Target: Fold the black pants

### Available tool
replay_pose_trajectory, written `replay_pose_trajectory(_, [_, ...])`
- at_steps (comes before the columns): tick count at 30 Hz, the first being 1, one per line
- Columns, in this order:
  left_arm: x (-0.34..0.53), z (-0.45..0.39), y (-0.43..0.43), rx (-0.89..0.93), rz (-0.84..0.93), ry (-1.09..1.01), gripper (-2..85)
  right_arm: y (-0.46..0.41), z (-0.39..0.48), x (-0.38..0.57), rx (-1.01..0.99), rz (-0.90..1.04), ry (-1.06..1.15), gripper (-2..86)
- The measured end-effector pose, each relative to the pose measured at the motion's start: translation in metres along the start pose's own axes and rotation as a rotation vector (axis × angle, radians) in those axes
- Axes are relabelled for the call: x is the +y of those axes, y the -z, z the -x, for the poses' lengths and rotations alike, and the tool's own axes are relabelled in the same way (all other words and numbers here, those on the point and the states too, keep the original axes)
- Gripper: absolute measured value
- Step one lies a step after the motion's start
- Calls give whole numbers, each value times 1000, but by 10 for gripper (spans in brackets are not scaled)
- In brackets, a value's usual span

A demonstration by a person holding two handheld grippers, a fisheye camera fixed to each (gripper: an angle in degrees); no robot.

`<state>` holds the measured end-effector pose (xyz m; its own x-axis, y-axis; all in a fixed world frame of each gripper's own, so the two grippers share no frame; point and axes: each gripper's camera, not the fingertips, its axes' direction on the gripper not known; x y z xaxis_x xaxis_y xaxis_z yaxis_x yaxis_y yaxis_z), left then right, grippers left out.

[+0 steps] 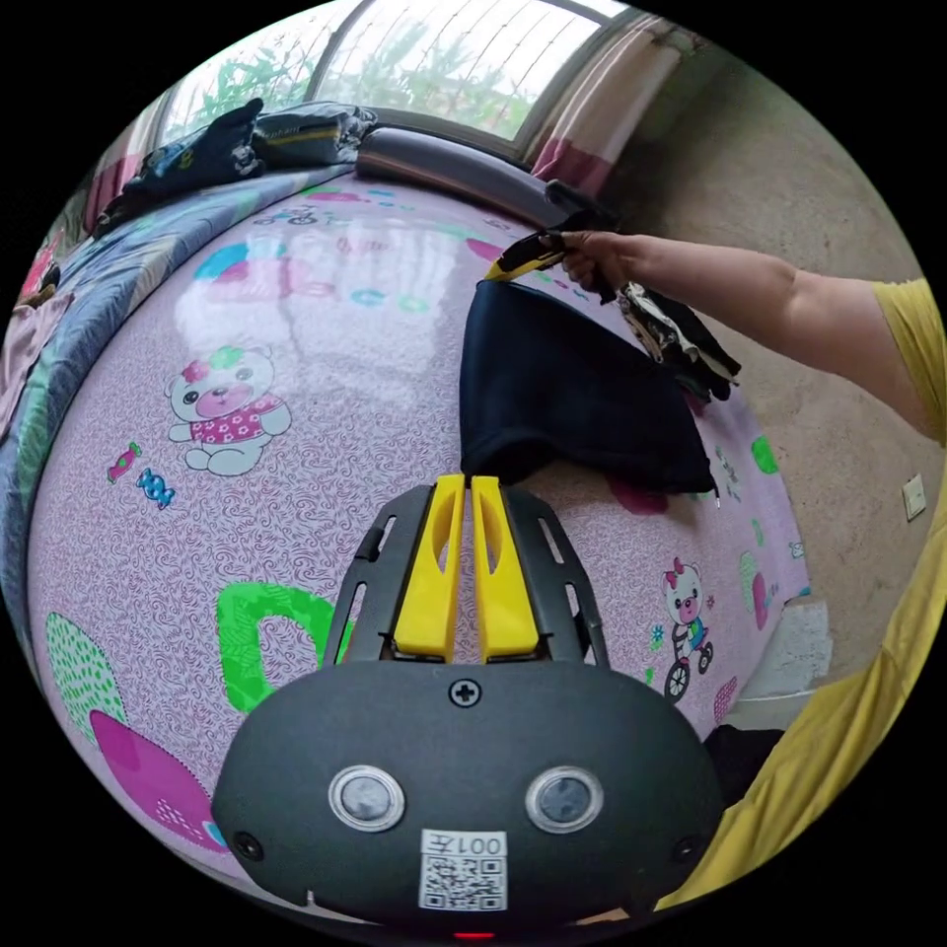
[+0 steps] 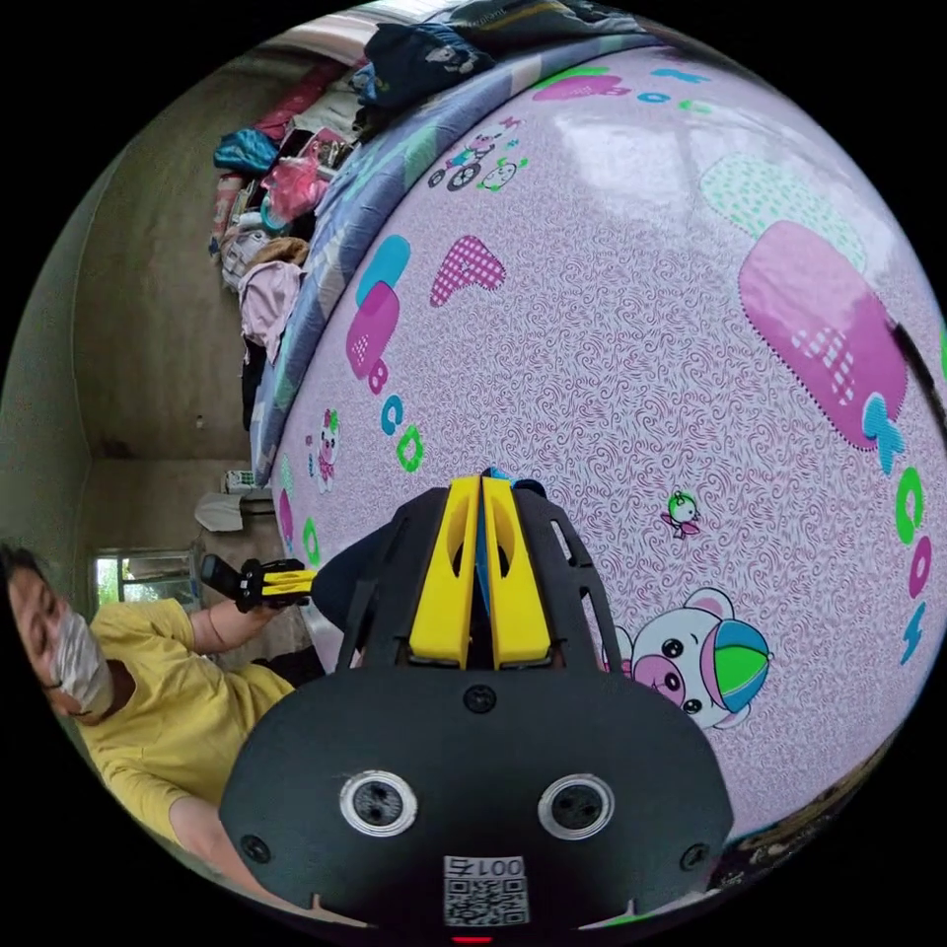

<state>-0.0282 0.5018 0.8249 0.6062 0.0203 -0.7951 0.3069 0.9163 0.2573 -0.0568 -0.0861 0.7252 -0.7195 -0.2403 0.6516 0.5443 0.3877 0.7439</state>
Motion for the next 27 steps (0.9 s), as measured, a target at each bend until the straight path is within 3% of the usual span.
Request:
replay_pose_trajectory(4, [0,15,-3,-51,-15,52,-16,41,6,8,-73,-156,-63,0])
replay_pose_trajectory(7, [0,14,9,-161,-103,62,-16,70,33,19,-71,-229,7,0])
replay_pose_trajectory(11, [-19,2,12,-74,-199,-6,-15,65,87,24,33,-116,145,-1])
replay_pose_trajectory(14, [-43,-10,-22,9,-154,-65,-15,39,119,23,95,6,218,-1])
replay_pose_trajectory(19, [-45,-18,-101,-72,43,-113,-15,7,138,17,229,121,207,-2])
replay_pose_trajectory(27, [-33,5,-134,-50,60,5,-16,55,180,42,123,-41,169,-2])
